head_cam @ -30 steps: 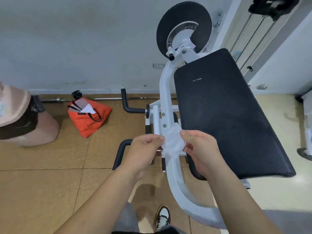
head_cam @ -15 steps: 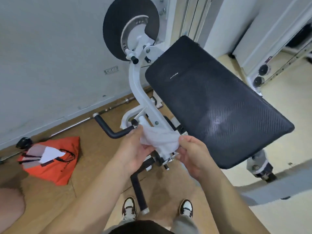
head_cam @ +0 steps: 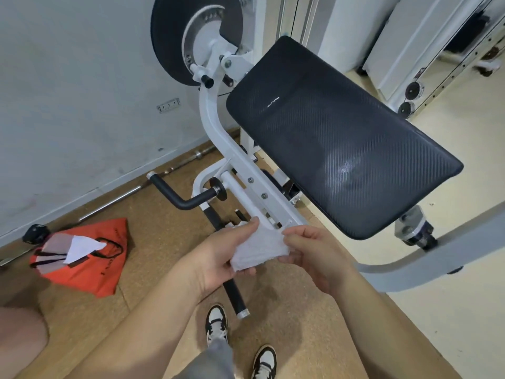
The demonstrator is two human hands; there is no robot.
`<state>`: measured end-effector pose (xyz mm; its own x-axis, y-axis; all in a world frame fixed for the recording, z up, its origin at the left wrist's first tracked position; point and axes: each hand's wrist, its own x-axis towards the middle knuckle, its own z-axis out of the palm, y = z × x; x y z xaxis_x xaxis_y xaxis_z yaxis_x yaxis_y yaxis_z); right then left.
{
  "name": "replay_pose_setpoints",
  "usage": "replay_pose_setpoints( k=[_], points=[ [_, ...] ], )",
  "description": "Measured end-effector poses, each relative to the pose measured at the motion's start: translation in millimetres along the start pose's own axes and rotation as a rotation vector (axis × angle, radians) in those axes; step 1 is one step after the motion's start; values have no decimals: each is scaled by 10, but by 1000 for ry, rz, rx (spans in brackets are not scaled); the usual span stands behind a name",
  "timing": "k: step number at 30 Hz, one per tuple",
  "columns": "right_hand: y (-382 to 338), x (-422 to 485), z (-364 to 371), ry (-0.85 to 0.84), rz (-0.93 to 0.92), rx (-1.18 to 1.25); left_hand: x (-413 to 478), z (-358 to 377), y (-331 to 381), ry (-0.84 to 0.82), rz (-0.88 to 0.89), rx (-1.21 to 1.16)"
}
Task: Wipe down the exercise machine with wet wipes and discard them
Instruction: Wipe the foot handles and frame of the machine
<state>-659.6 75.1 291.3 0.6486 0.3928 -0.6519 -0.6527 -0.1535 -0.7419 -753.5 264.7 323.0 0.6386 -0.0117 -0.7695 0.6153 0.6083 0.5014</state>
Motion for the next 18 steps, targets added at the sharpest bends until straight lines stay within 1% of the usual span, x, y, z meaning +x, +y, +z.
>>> replay_pose_setpoints(
  k=[2, 4, 7, 8, 10, 13, 14, 16, 18],
  points=[
    [64, -68, -108, 44, 6, -49, -16, 64, -90, 61, 4, 103],
    [109, -94, -205, 113, 20, -91, -39, 104, -208, 116, 35, 142],
    [218, 50, -289, 227, 37, -167, 2, 36, -334, 193, 94, 38],
    [258, 128, -287, 266, 28, -215, 49, -17, -365, 230, 120, 36],
    [322, 310, -253, 318, -18, -374, 168, -106, -414, 315, 153, 137],
    [356, 677, -193, 292, -146, -686, 461, -277, -452, 531, 186, 338],
    [366, 838, -174, 284, -196, -800, 583, -345, -432, 579, 210, 381],
    [403, 1201, -159, 266, -242, -1026, 816, -472, -339, 604, 268, 436],
    [434, 1551, -157, 251, -184, -1190, 1064, -613, -198, 610, 394, 568]
  ],
)
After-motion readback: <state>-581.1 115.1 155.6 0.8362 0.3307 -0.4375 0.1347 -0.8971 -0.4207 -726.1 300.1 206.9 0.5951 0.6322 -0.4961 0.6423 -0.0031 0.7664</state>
